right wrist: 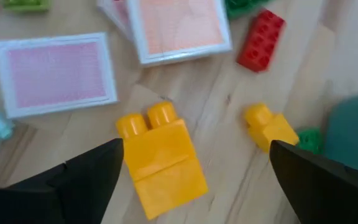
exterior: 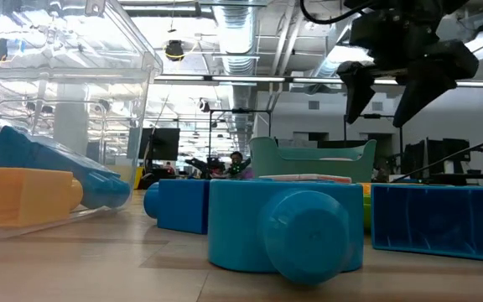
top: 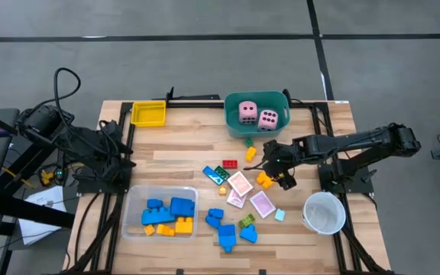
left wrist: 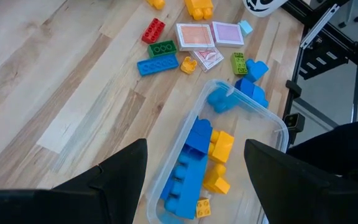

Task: Pick & Place Toys
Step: Put the yellow game pieces into the transparent bin

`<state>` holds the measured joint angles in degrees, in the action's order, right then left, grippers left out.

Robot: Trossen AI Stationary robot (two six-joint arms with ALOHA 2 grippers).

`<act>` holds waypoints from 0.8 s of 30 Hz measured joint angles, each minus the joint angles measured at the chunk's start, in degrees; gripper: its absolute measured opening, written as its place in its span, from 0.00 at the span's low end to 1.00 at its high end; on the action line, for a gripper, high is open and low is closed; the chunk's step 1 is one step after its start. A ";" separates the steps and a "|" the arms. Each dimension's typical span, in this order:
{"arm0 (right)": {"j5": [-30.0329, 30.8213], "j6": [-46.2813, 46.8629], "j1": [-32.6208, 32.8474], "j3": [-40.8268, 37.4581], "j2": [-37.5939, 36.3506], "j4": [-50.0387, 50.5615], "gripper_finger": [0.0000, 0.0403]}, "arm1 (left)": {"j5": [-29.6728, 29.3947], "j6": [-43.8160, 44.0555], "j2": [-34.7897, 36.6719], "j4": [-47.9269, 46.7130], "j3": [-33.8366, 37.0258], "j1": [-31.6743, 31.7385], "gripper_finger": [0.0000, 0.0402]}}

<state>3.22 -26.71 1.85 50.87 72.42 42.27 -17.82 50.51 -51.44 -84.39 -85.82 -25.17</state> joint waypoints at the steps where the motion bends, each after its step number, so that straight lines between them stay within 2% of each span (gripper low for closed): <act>1: -0.98 -1.88 0.00 0.00 0.00 0.00 0.97 | 0.02 0.00 0.00 -0.01 0.00 0.00 0.66; 5: -3.22 -6.41 0.00 -0.22 0.00 -0.12 0.96 | 0.28 0.00 0.00 0.02 0.00 0.00 0.66; 24: -3.58 -21.41 -0.72 -12.45 0.00 -7.14 0.99 | 0.33 0.89 0.00 -0.01 0.02 -0.01 0.66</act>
<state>-0.35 -48.12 1.13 38.42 72.42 35.13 -17.50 51.40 -51.44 -84.40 -85.80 -25.18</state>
